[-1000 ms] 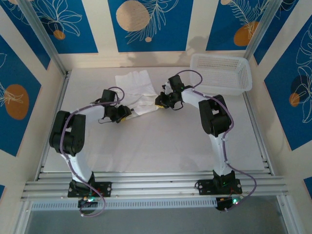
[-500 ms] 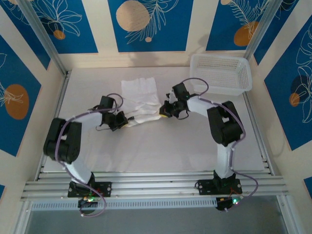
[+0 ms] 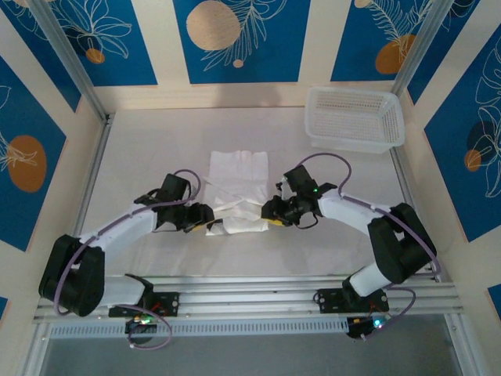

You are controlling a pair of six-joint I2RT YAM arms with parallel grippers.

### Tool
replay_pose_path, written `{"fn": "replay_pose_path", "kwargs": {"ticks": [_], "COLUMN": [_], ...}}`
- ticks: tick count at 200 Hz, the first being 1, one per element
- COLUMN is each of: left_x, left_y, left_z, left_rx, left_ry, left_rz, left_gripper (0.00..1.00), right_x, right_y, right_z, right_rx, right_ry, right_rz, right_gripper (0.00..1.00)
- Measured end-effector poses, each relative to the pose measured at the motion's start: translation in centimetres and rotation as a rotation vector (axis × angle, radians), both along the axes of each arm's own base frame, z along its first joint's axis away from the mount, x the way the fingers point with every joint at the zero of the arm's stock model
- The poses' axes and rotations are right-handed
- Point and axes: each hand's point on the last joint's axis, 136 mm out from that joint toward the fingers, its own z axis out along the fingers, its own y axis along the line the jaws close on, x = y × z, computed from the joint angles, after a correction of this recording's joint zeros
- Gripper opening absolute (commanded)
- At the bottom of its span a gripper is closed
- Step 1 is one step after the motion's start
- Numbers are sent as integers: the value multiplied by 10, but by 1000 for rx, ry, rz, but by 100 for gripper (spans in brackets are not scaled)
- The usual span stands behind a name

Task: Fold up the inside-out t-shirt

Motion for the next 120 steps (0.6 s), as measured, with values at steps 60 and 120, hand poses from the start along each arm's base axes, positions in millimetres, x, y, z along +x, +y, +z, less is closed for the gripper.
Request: {"fn": "replay_pose_path", "kwargs": {"ticks": [60, 120], "left_x": [27, 38], "left_y": [4, 17], "left_z": [-8, -19], "left_rx": [73, 119], "left_ry": [-17, -11], "left_rz": [42, 90], "left_gripper": [49, 50], "right_x": [42, 63], "right_y": [-6, 16], "right_z": [-3, 1], "right_rx": [-18, 15], "right_ry": [-11, -35], "right_rz": [-106, -76], "right_gripper": [36, 4]}}
